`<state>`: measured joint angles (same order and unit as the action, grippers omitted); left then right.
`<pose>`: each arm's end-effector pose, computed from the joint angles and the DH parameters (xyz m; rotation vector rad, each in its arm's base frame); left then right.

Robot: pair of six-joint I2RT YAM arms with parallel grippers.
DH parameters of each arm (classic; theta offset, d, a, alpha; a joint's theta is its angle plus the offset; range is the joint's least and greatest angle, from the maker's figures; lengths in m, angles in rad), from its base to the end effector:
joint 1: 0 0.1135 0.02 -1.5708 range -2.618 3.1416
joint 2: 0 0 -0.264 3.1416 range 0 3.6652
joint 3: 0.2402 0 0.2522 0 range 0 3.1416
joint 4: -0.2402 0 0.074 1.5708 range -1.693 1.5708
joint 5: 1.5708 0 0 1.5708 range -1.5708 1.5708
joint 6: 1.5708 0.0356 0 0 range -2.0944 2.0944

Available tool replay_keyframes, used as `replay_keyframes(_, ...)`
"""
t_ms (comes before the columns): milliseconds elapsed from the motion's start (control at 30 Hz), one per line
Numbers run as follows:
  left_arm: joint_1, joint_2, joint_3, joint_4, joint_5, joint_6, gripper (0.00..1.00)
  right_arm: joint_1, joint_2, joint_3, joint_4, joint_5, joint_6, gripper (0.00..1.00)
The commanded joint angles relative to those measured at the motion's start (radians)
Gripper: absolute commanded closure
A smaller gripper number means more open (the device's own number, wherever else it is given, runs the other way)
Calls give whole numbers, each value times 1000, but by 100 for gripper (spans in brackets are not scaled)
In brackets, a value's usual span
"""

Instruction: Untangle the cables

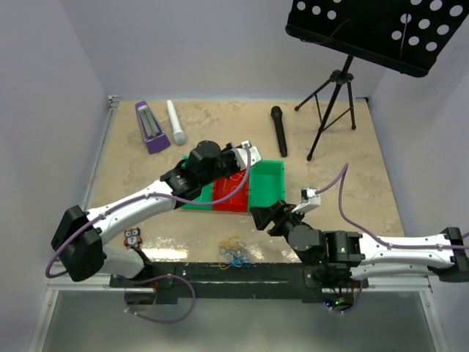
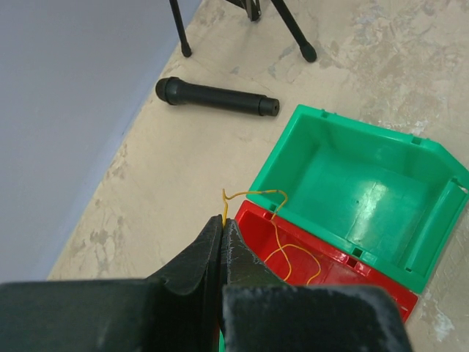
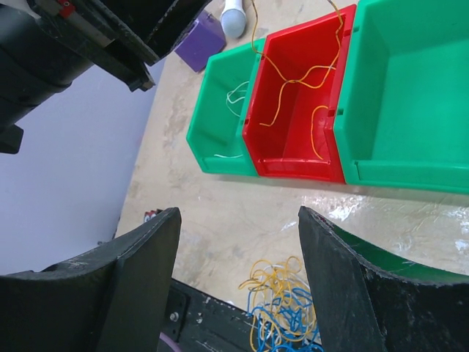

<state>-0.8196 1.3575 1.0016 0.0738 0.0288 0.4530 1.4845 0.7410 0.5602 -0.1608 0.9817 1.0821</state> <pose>0.2176 -0.2345 0.3119 1.1227 1.4857 -0.2814 0.0437 0.1622 0.2753 0.2941 1.8280 0.9100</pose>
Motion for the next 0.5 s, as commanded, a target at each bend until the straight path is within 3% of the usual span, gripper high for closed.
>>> replay_keyframes(0, -4, -8, -23, 43, -56, -8, 100, -4, -38, -13, 9, 31, 30, 30)
replay_keyframes(267, -3, -15, -132, 18, -168, 16, 100, -4, -65, -16, -17, 38, 42, 30)
replay_keyframes(467, 8, -5, -132, -51, -234, 47, 100, -4, -68, -20, -16, 40, 47, 30)
